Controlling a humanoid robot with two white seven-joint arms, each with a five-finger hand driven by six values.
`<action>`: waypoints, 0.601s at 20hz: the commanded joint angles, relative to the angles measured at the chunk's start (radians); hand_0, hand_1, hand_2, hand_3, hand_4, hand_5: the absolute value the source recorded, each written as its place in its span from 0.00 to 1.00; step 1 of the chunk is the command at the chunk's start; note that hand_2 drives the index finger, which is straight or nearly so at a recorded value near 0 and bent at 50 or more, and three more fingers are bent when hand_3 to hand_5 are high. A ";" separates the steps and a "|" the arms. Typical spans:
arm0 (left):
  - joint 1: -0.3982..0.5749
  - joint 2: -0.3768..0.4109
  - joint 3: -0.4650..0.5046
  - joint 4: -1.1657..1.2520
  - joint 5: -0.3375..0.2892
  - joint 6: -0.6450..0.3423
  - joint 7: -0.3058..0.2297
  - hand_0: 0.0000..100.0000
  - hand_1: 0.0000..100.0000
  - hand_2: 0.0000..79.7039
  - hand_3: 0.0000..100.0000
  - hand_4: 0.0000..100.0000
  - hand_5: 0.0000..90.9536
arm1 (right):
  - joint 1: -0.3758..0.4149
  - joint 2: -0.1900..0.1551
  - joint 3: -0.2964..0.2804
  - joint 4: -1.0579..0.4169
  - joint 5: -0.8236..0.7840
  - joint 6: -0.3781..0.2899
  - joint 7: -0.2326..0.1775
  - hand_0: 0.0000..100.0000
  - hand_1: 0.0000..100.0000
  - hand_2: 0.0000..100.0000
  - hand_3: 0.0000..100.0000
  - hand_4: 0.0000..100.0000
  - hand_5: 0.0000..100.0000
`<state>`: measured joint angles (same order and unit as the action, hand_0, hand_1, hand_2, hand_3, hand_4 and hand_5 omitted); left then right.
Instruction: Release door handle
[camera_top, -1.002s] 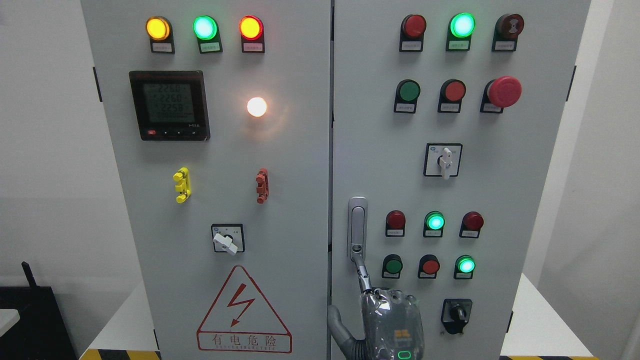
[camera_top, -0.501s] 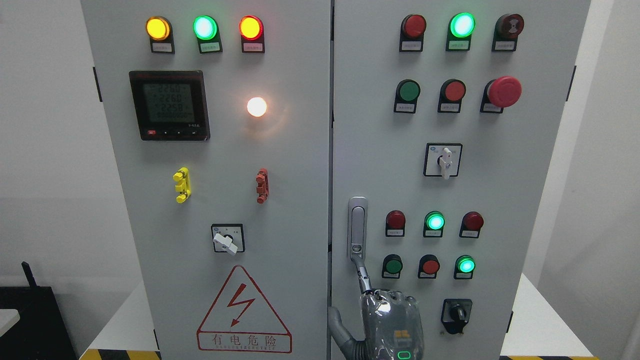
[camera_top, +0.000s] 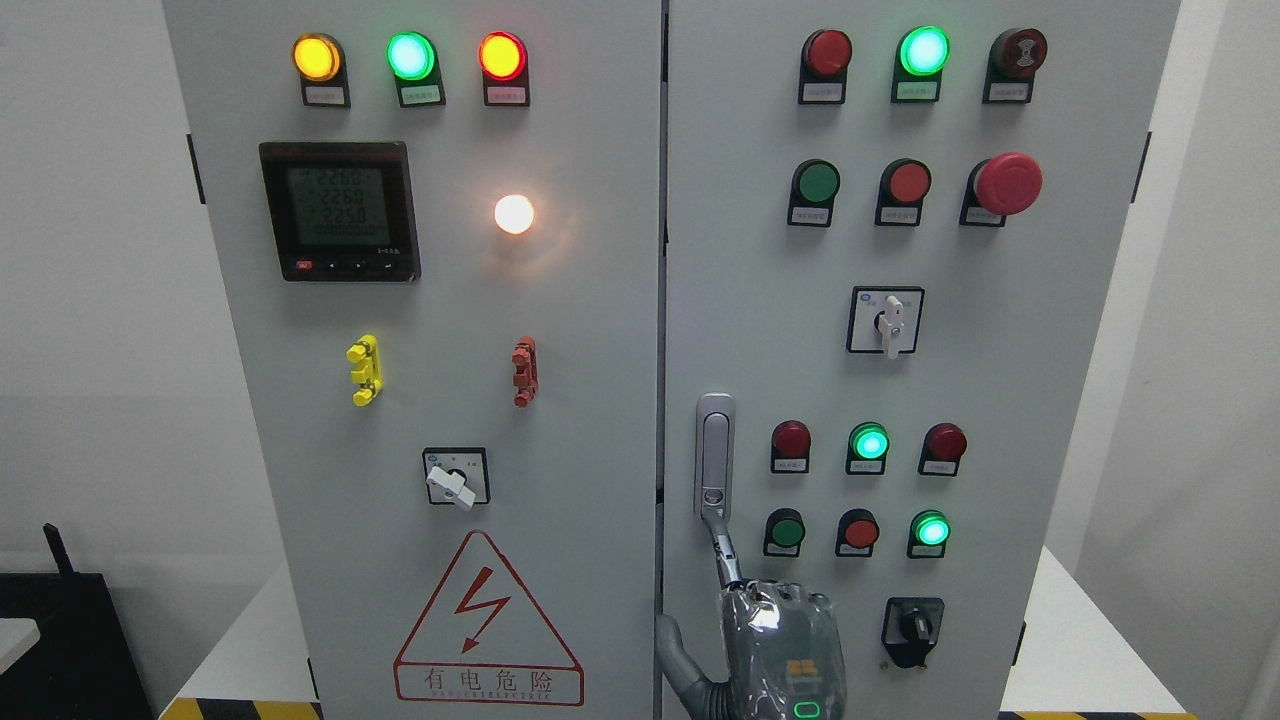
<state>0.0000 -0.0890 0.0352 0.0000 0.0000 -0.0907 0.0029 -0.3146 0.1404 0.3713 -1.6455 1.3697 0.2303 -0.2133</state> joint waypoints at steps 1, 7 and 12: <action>-0.015 0.000 -0.001 0.023 -0.028 0.000 0.000 0.12 0.39 0.00 0.00 0.00 0.00 | 0.000 0.001 -0.003 0.003 -0.001 0.001 0.008 0.38 0.36 0.12 1.00 1.00 1.00; -0.015 0.000 0.000 0.025 -0.028 0.000 0.000 0.12 0.39 0.00 0.00 0.00 0.00 | 0.009 0.001 0.000 0.001 -0.001 0.023 0.014 0.38 0.36 0.13 1.00 1.00 1.00; -0.015 0.000 0.000 0.023 -0.029 0.000 0.000 0.12 0.39 0.00 0.00 0.00 0.00 | 0.022 0.001 0.001 -0.002 -0.001 0.023 0.015 0.38 0.36 0.13 1.00 1.00 0.99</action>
<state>0.0000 -0.0890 0.0325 0.0000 0.0000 -0.0907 0.0028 -0.3032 0.1409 0.3738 -1.6464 1.3686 0.2513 -0.2020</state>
